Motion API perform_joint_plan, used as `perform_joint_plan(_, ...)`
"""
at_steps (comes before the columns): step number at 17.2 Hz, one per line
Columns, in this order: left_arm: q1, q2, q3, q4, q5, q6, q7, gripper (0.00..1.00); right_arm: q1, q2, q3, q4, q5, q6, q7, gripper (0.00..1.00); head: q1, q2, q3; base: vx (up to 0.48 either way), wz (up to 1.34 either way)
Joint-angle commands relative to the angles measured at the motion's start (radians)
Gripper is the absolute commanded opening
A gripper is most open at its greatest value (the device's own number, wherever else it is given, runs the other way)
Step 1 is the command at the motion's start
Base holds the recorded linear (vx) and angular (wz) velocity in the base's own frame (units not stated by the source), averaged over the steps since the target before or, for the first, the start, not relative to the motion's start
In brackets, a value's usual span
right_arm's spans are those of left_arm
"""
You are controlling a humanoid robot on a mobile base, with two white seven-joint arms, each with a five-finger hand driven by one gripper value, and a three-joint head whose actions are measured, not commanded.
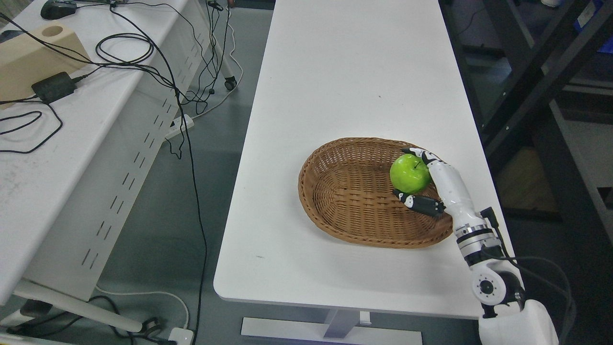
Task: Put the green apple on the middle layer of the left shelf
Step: 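Close the right hand on the green apple and lift it out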
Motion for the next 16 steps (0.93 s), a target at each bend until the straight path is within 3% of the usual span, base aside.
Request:
perform_joint_plan(1, -0.021, 0.017, 0.000, 0.000, 0.000, -0.001, -0.001, 1.00, 0.019, 0.008, -0.213, -0.092, -0.193, -0.017, -0.013, 0.01, 0.0000, 0.000, 0.000, 0.000, 0.00)
perform_joint_plan(16, -0.021, 0.017, 0.000, 0.000, 0.000, -0.001, -0.001, 1.00, 0.042, 0.013, -0.239, -0.100, -0.227, -0.017, -0.010, 0.00, 0.0000, 0.000, 0.000, -0.025, -0.01)
